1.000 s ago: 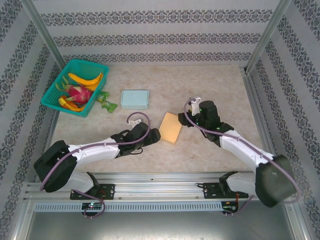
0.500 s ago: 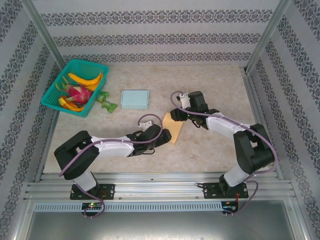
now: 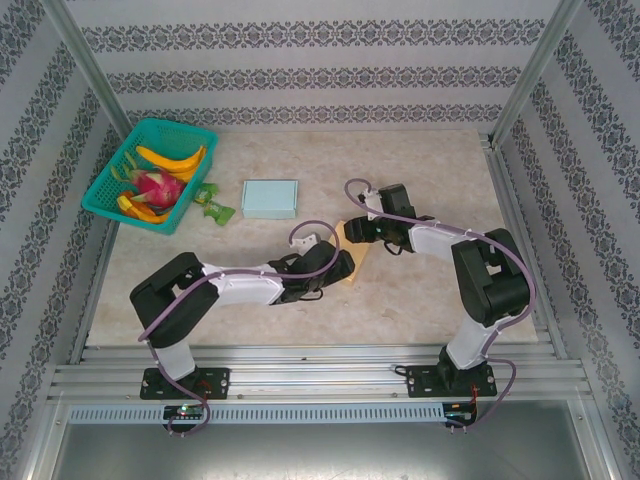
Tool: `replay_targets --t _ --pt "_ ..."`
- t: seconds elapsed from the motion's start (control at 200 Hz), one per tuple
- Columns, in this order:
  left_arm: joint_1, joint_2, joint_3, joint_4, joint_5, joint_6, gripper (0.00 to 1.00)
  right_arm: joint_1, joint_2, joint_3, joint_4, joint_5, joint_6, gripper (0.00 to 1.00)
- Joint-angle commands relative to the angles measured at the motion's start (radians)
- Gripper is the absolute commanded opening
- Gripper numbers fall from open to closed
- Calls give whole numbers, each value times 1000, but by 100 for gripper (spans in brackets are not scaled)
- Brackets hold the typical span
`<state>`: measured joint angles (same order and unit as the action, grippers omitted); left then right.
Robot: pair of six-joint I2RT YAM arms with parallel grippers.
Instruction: Fold the paper box
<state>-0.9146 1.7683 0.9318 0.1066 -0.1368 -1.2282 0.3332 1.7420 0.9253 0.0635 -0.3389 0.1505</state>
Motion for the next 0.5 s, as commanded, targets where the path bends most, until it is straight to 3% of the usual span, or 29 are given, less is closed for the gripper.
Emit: replay_targets --t 0.0,0.315,0.495 --pt "11 15 54 -31 -30 34 88 -5 -22 -49 30 -24 30 58" --pt "72 86 159 -107 -27 77 88 -10 -173 -214 83 7 83 57" --pt "94 119 230 -139 -17 141 88 -8 -210 -262 111 -15 119 51"
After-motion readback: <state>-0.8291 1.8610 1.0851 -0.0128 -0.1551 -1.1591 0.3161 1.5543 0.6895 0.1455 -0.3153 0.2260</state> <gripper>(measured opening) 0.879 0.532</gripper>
